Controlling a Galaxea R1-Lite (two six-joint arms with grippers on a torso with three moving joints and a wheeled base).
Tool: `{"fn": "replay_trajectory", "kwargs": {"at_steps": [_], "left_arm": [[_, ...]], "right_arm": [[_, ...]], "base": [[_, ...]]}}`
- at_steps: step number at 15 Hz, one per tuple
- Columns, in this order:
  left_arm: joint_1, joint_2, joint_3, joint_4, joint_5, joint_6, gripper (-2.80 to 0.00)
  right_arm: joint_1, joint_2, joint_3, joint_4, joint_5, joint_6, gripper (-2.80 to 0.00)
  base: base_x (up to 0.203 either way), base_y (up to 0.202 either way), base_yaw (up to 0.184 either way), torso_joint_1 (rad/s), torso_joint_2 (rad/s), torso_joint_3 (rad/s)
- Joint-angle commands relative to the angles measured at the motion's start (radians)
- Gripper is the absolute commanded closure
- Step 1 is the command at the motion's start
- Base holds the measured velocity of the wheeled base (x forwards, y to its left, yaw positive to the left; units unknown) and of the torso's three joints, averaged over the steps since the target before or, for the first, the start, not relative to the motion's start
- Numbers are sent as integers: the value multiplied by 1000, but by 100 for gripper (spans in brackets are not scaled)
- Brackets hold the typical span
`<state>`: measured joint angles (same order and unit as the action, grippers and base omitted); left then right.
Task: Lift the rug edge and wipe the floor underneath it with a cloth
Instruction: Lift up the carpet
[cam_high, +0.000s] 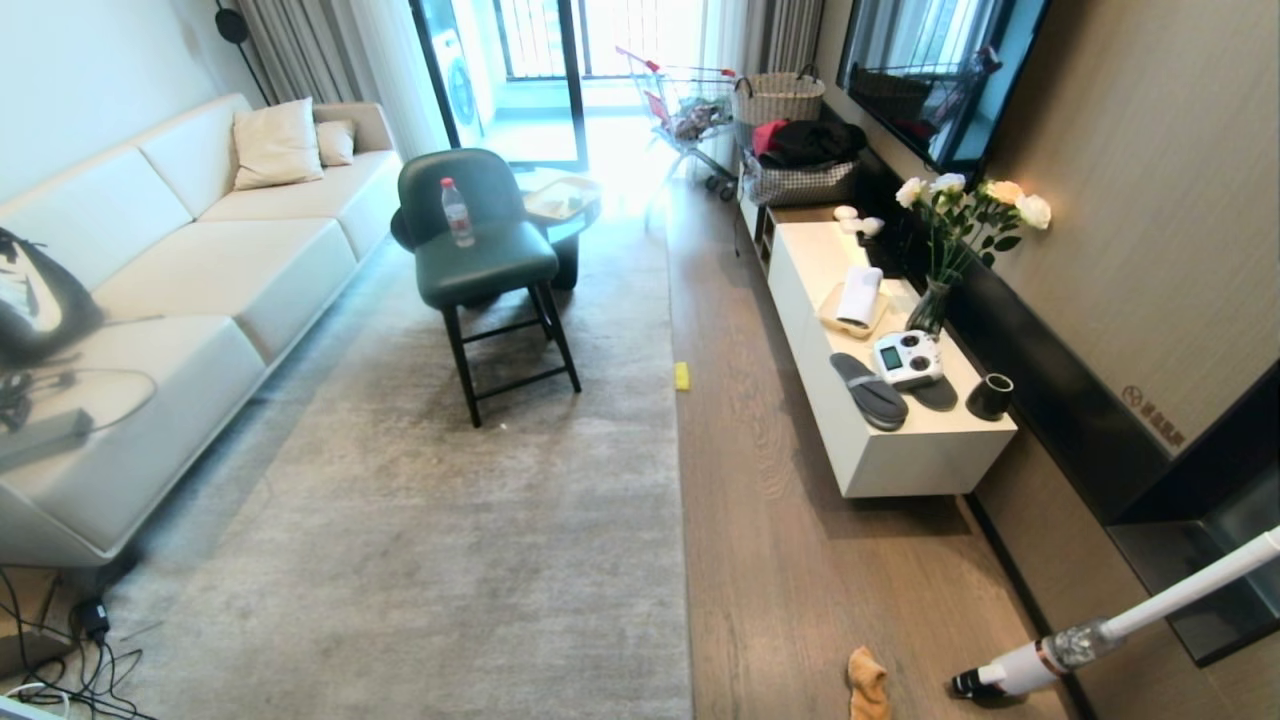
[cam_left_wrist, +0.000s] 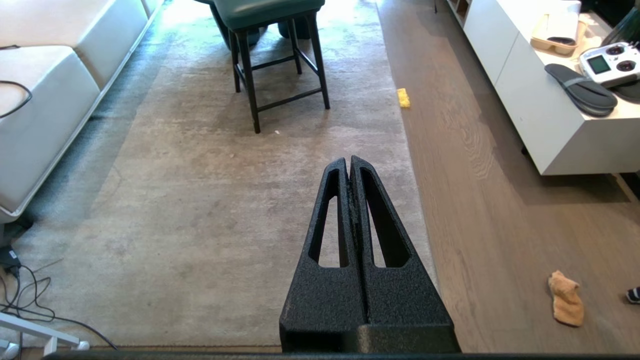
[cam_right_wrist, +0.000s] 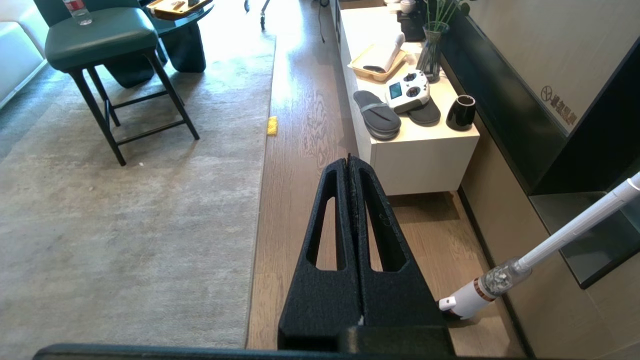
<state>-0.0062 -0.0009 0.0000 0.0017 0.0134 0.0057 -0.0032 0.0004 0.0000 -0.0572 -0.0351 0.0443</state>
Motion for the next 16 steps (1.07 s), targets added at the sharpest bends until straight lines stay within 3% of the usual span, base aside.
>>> {"fn": "replay_trajectory", "kwargs": {"at_steps": [1, 16], "left_arm": [[0, 1, 0, 0, 2, 0, 0], [0, 1, 0, 0, 0, 0, 0]], "right_arm": [[0, 1, 0, -1, 0, 0, 0], [0, 1, 0, -1, 0, 0, 0]], "base": [[0, 0, 0, 0, 0, 0], [0, 0, 0, 0, 0, 0]]}}
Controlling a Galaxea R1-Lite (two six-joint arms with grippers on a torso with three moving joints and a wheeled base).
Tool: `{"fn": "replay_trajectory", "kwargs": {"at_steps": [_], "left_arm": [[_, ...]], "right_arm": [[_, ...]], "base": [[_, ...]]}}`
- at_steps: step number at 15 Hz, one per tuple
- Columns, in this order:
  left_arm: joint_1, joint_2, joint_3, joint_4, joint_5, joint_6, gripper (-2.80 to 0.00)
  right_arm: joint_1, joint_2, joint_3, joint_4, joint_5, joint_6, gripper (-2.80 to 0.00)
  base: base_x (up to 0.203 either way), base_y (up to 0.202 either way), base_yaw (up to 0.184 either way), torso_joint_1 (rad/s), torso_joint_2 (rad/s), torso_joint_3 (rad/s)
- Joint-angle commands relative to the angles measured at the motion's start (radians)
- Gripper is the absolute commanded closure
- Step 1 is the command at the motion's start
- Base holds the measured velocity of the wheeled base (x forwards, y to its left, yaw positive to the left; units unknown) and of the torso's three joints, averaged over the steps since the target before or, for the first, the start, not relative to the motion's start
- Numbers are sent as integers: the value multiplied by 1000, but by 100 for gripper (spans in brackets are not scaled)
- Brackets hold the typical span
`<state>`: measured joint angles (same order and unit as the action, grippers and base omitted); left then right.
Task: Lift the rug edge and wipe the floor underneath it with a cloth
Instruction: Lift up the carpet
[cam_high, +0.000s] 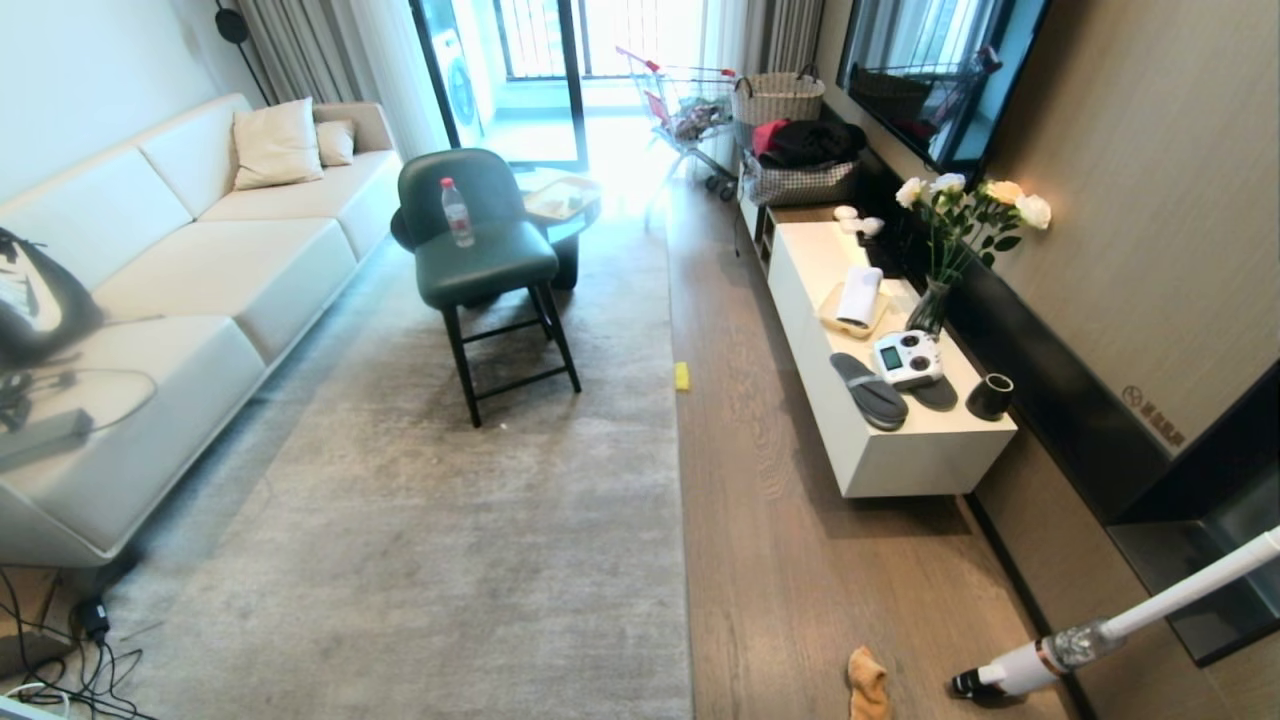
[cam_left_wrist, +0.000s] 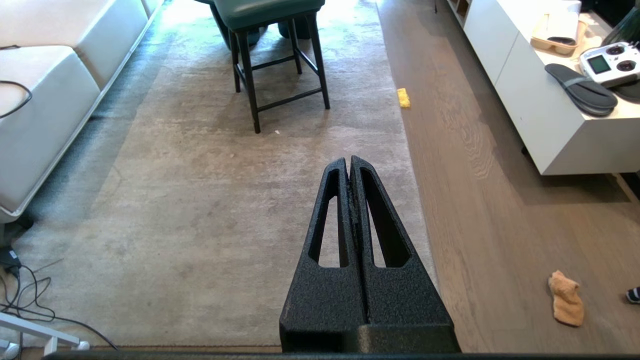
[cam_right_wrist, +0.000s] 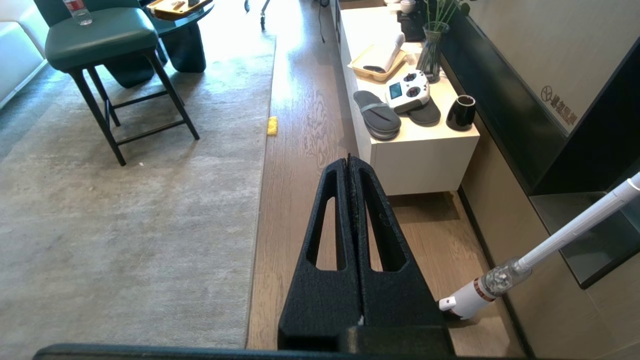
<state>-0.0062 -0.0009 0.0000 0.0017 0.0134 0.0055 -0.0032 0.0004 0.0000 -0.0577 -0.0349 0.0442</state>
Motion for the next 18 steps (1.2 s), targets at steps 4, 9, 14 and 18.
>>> {"fn": "replay_trajectory", "kwargs": {"at_steps": [4, 9, 14, 18], "left_arm": [[0, 1, 0, 0, 0, 1, 0], [0, 1, -2, 0, 0, 1, 0], [0, 1, 0, 0, 0, 1, 0], [0, 1, 0, 0, 0, 1, 0]], "right_arm": [[0, 1, 0, -1, 0, 0, 0], [0, 1, 0, -1, 0, 0, 0], [0, 1, 0, -1, 0, 0, 0], [0, 1, 0, -1, 0, 0, 0]], "base": [[0, 0, 0, 0, 0, 0], [0, 0, 0, 0, 0, 0], [0, 0, 0, 0, 0, 0], [0, 0, 0, 0, 0, 0]]}}
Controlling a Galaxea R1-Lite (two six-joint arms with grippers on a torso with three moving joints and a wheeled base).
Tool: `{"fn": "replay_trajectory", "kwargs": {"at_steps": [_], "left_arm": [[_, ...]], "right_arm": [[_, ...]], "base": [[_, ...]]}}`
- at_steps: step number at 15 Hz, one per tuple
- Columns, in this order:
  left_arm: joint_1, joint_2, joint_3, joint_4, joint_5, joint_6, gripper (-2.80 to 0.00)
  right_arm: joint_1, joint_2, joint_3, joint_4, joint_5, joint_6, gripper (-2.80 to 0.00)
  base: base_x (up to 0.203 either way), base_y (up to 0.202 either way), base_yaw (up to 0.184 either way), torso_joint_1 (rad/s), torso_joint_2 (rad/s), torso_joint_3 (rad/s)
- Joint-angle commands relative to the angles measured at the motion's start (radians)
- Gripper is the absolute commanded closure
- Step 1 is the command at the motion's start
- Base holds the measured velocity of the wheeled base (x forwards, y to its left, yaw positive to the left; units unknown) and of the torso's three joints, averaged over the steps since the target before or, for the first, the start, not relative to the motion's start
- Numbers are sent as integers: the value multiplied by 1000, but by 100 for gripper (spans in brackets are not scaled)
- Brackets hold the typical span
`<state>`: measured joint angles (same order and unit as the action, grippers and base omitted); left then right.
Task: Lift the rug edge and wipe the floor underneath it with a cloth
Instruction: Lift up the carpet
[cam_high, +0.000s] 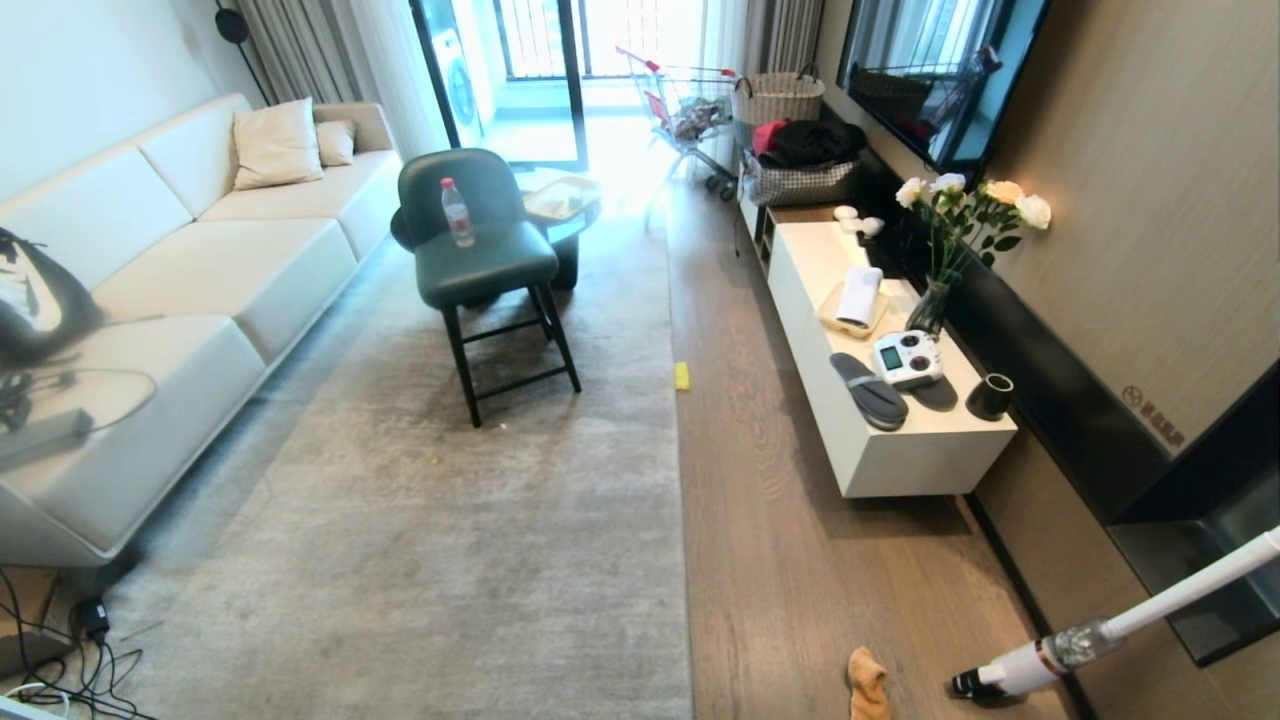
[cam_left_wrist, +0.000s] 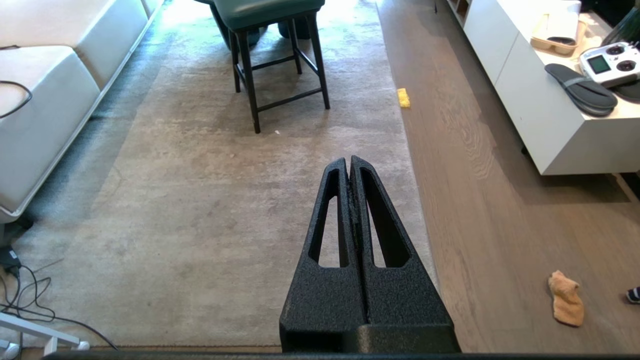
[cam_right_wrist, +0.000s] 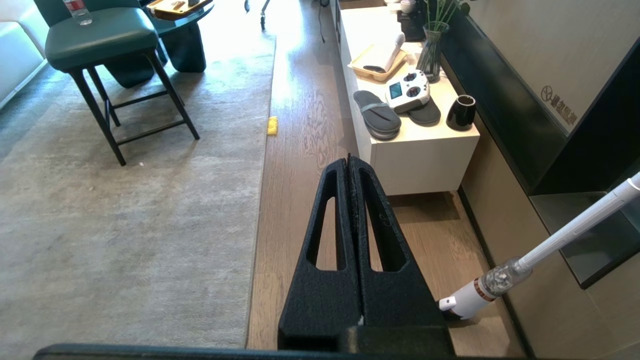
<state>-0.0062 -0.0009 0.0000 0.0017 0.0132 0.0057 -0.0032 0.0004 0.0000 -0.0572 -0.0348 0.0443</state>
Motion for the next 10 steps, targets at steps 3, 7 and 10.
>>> {"fn": "replay_trajectory", "kwargs": {"at_steps": [3, 7, 10], "left_arm": [[0, 1, 0, 0, 1, 0, 0], [0, 1, 0, 0, 1, 2, 0], [0, 1, 0, 0, 1, 0, 0]], "right_arm": [[0, 1, 0, -1, 0, 0, 0], [0, 1, 0, -1, 0, 0, 0], [0, 1, 0, -1, 0, 0, 0]], "base": [[0, 0, 0, 0, 0, 0], [0, 0, 0, 0, 0, 0], [-2, -98, 1, 4, 2, 3]]}}
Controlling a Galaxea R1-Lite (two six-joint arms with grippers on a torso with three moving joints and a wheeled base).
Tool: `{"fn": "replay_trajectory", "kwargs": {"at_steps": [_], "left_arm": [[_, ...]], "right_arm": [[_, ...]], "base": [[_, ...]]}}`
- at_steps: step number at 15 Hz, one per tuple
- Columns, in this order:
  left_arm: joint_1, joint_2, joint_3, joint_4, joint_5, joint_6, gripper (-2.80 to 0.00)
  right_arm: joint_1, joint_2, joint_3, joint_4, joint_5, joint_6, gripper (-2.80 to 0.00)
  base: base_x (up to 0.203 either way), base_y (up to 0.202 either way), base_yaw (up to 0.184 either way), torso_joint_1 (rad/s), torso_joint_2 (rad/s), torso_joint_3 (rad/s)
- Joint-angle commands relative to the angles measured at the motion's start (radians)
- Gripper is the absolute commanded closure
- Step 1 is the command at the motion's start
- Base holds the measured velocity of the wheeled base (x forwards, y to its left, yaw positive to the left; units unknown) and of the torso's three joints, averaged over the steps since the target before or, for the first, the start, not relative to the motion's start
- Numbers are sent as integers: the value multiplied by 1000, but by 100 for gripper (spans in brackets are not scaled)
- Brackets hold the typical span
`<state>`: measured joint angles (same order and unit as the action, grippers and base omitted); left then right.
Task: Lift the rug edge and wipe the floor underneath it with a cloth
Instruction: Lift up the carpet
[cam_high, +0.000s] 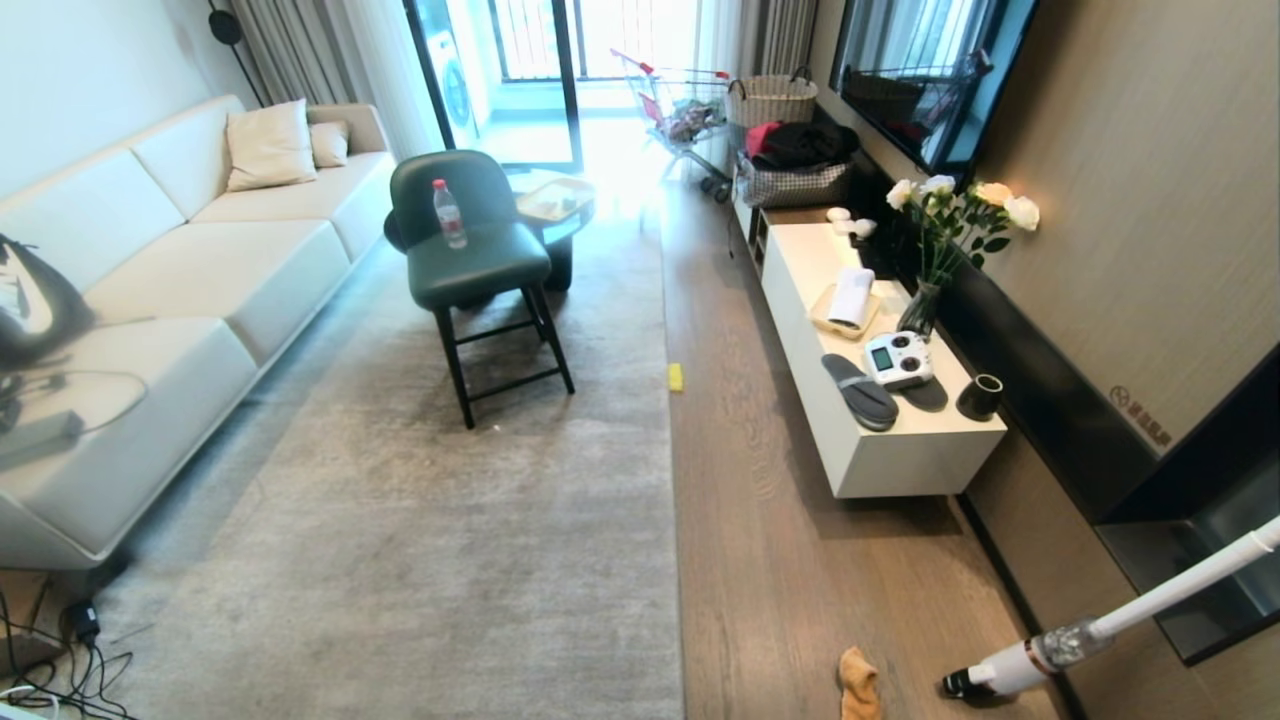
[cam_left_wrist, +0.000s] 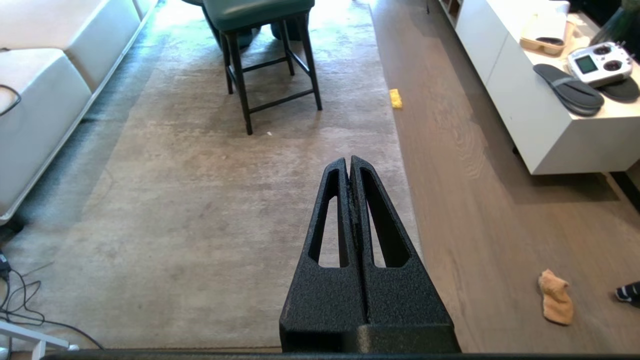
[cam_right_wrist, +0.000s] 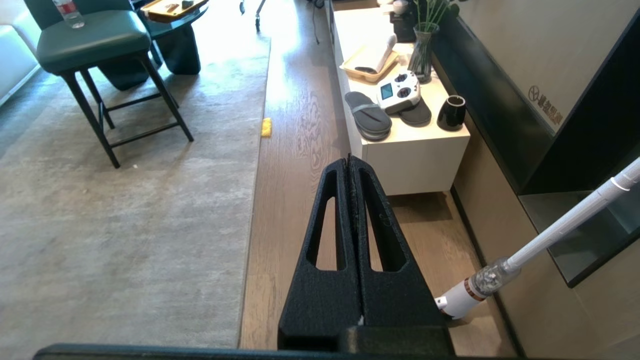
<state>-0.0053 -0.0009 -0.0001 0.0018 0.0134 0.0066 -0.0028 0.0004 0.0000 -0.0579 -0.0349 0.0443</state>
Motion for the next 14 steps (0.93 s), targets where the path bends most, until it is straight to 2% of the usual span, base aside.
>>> {"fn": "replay_trajectory", "kwargs": {"at_steps": [1, 14], "left_arm": [[-1, 1, 0, 0, 0, 0, 0], [-1, 1, 0, 0, 0, 0, 0]], "right_arm": [[0, 1, 0, 0, 0, 0, 0], [0, 1, 0, 0, 0, 0, 0]], "base": [[0, -190, 2, -2, -2, 2], [0, -192, 1, 3, 1, 3]]}}
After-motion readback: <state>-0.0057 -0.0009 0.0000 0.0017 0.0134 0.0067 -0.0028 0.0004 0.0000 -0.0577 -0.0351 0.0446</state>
